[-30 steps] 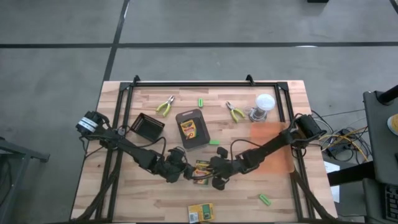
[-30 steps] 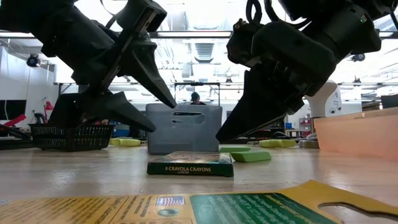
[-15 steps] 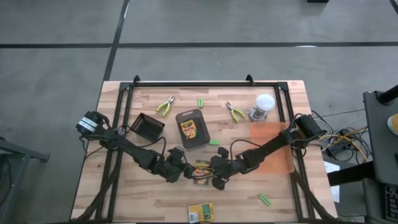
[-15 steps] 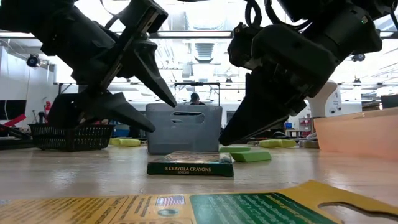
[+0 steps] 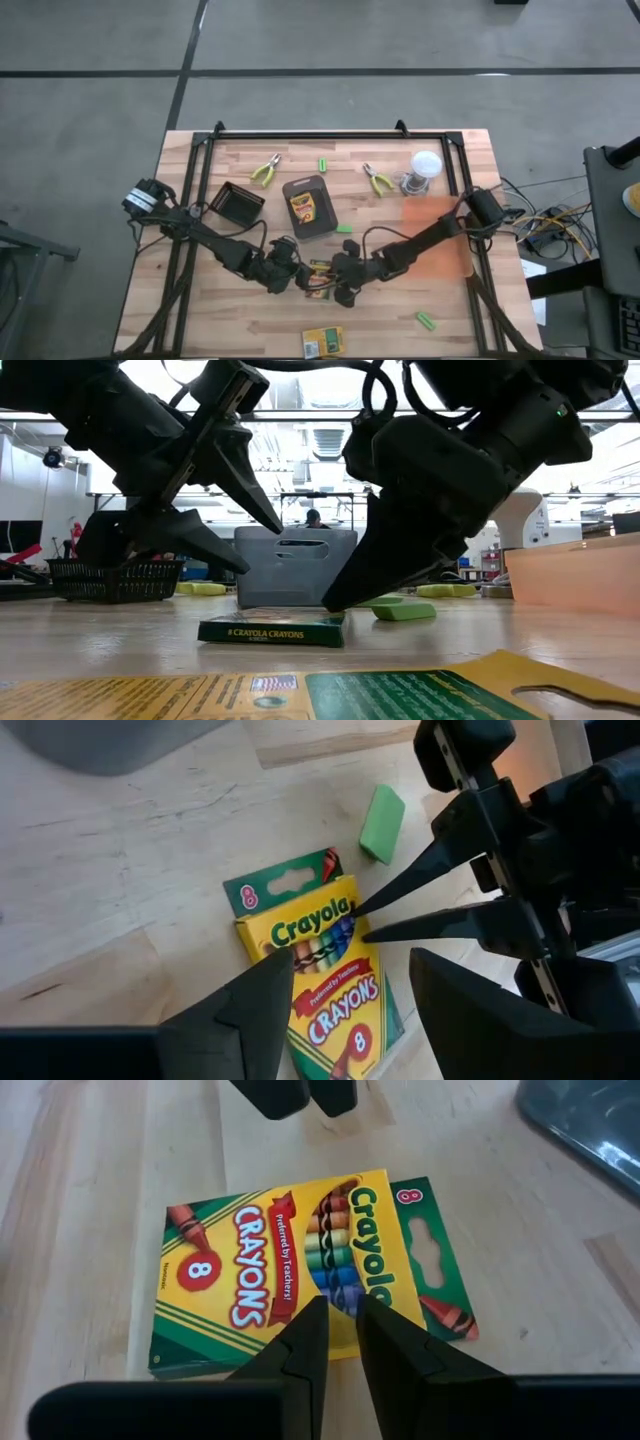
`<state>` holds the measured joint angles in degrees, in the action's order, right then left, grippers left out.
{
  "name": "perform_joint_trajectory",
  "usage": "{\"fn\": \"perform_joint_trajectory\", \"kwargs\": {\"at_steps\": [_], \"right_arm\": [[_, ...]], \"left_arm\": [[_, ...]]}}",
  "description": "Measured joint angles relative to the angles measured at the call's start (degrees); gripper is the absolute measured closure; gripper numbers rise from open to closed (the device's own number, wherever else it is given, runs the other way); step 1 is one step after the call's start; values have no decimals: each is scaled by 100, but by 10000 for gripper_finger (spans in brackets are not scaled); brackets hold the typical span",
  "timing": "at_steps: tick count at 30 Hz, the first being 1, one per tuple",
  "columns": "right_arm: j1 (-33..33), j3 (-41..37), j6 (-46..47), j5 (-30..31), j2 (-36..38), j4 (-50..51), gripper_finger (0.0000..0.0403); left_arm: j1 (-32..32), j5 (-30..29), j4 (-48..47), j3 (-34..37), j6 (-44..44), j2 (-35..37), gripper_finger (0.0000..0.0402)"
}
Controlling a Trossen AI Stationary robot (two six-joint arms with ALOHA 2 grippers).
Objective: Pick & Place School Supplies
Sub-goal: Put the left yellow crayon box into the black transparent bin
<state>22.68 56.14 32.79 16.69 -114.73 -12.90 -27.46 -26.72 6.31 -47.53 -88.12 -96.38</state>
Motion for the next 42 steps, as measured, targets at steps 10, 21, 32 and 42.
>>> {"fn": "perform_joint_trajectory", "kwargs": {"at_steps": [10,21,32,42], "right_arm": [[4,-19,213,-27,310,828,346],[4,-109,285,-9,286,865,346],[4,-216,448,-2,264,821,346],[9,-238,410,96,196,744,346]], "left_arm": [[0,451,-31,0,-9,0,195],[0,614,-13,0,-459,0,195],[0,608,46,0,-457,-56,195],[13,610,646,0,-283,-322,195]]}}
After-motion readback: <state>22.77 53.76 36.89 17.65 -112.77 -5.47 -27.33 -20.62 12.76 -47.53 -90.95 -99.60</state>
